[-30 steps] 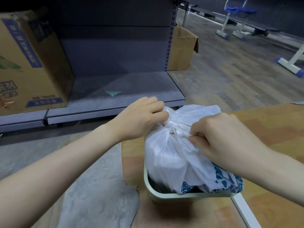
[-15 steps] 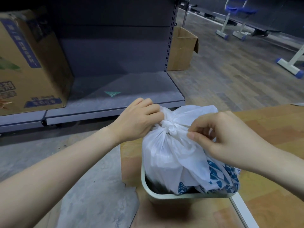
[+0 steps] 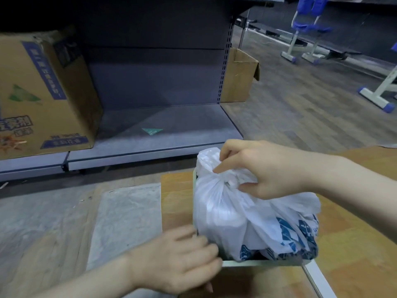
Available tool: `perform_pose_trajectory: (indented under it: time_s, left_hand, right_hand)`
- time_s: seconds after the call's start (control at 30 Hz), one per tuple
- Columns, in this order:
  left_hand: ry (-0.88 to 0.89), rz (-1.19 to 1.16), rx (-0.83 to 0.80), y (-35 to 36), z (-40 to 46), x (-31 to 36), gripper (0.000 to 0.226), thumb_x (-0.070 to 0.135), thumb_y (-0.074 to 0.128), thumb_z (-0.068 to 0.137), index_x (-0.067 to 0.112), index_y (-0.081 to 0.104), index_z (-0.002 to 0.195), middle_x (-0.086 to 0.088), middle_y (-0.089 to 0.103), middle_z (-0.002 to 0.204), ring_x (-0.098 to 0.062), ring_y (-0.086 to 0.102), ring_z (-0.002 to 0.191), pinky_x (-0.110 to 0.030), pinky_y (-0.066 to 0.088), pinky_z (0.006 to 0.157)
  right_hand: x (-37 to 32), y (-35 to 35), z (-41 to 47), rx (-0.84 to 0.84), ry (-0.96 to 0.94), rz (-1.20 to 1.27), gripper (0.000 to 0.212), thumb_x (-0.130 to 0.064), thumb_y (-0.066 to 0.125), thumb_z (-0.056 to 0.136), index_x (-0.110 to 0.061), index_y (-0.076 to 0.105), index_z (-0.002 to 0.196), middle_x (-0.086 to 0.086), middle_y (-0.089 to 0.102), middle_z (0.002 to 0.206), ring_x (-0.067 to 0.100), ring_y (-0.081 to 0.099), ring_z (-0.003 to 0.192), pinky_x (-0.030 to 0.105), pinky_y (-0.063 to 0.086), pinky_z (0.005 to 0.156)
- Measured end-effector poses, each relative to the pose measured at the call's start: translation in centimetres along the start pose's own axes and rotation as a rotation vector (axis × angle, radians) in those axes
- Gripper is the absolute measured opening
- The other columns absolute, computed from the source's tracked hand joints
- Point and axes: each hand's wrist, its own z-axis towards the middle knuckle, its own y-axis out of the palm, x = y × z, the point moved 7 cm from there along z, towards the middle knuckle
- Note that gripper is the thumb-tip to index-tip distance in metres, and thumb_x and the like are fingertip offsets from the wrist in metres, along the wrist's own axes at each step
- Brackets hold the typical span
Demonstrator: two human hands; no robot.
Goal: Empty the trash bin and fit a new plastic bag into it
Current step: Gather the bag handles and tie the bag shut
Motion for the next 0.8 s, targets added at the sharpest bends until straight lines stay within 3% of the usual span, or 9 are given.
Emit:
perform_pose_trajectory:
  time_s: [0.13,0.27,0.37,0.47,0.7,0.8]
  left_hand:
    - [-0.026,-0.035,-0.163,3.1,0.3,1.9,0.03,0.008,0.043,0.094,0.017,0.072,0.089,0.006,0.058,0.065,-0.011,0.051,0.057,-0.018,0.048,0.063]
    - [-0.138,0.023,-0.16,4.4,-0.1,1.6,0.046,0.004,0.032,0.094,0.017,0.076,0.094,0.007,0.058,0.057,-0.01,0.053,0.051,-0.018,0.049,0.056]
    - [-0.278,0.051,-0.105,4.2,0.0,1.1,0.056,0.005,0.027,0.096,0.018,0.075,0.07,0.005,0.056,0.052,-0.011,0.051,0.047,-0.018,0.043,0.049]
    - [-0.331,0.078,-0.079,4.1,0.3,0.7,0.06,0.004,0.026,0.096,0.018,0.071,0.059,0.003,0.055,0.049,-0.013,0.05,0.045,-0.02,0.043,0.045]
    - [-0.322,0.107,-0.065,5.3,1.1,-0.9,0.06,0.001,0.024,0.096,0.015,0.073,0.064,0.003,0.058,0.053,-0.014,0.053,0.047,-0.021,0.045,0.045]
    - [-0.317,0.09,-0.113,6.0,1.1,-2.4,0.04,0.002,0.042,0.088,0.015,0.072,0.067,0.003,0.06,0.056,-0.014,0.055,0.049,-0.021,0.046,0.046]
  right_hand:
    - [-0.2,0.7,0.3,0.064,0.011,-0.128,0.048,-0.022,0.052,0.089,-0.036,0.047,0.134,-0.007,0.045,0.122,0.013,0.042,0.112,0.032,0.047,0.082]
    - [-0.3,1.1,0.8,0.125,0.028,-0.237,0.049,-0.014,0.047,0.088,-0.033,0.048,0.134,-0.001,0.049,0.113,0.021,0.046,0.107,0.031,0.044,0.07]
    - [-0.3,1.3,1.1,0.146,0.048,-0.264,0.047,-0.011,0.048,0.088,-0.028,0.05,0.132,0.003,0.05,0.106,0.025,0.05,0.099,0.031,0.035,0.063]
    - [-0.2,1.3,1.4,0.167,0.051,-0.276,0.041,-0.01,0.048,0.088,-0.022,0.051,0.127,0.004,0.05,0.107,0.027,0.051,0.097,0.034,0.038,0.065]
    - [1.3,1.0,2.7,0.244,0.074,-0.249,0.052,0.009,0.044,0.079,-0.013,0.046,0.126,0.007,0.049,0.107,0.026,0.046,0.093,0.041,0.047,0.074]
    - [2.3,0.7,3.7,0.267,0.087,-0.233,0.056,0.011,0.046,0.076,-0.012,0.046,0.127,0.008,0.048,0.108,0.025,0.044,0.092,0.041,0.047,0.074]
